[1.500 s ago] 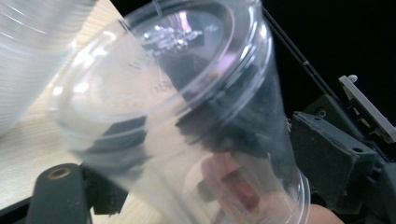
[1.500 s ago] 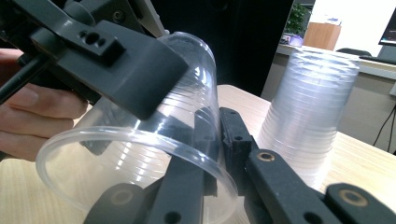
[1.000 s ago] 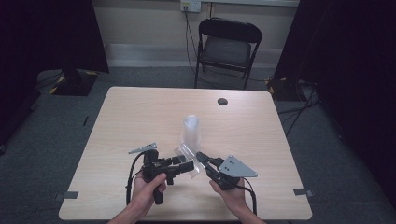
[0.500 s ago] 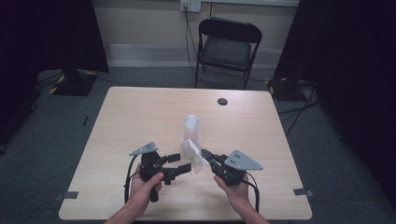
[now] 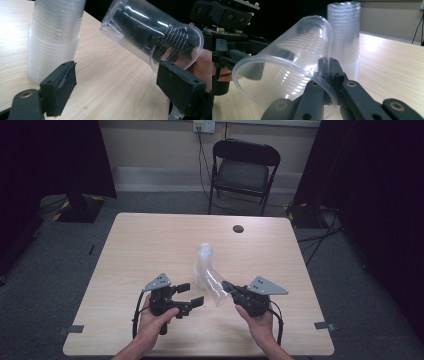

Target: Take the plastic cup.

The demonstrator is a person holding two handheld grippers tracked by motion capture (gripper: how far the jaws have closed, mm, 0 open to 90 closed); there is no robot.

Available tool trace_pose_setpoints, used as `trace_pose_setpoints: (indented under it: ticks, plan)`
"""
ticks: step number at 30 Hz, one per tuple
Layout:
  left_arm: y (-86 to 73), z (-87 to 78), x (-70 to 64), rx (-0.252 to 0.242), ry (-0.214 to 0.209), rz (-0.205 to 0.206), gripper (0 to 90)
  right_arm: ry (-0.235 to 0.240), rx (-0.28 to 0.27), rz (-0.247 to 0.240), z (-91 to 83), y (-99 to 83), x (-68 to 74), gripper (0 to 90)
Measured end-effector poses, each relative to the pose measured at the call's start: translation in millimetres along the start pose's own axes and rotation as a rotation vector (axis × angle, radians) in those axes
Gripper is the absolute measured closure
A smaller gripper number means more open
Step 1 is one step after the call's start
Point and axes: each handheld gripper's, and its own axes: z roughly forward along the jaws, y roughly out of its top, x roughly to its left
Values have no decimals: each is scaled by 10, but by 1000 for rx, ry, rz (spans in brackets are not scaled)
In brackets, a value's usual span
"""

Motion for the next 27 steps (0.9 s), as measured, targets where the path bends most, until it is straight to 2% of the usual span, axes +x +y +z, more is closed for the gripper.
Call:
trace_pose_setpoints:
  ticks: [3,6,8,12,17,22,24,27]
  plan:
    - [-8,2,-2,-4,40,40,180,0,21,34,-43,1,-66,895]
    - [-14,13,-2,2,48,56,180,0,39,60,-70,14,-123,900]
    - [-21,18,-13,15,59,86,176,4,52,72,-86,24,-159,900]
    - [-29,27,-27,32,61,120,172,7,101,84,-82,32,-210,900]
    - [-48,37,-49,58,67,174,173,36,178,109,-27,33,-262,900]
    - [-56,23,-86,78,91,247,174,75,250,122,73,34,-298,900]
    - [-57,23,-107,74,92,267,174,90,282,127,104,22,-295,900]
    - [-56,38,-129,88,96,271,161,101,305,124,117,4,-274,900]
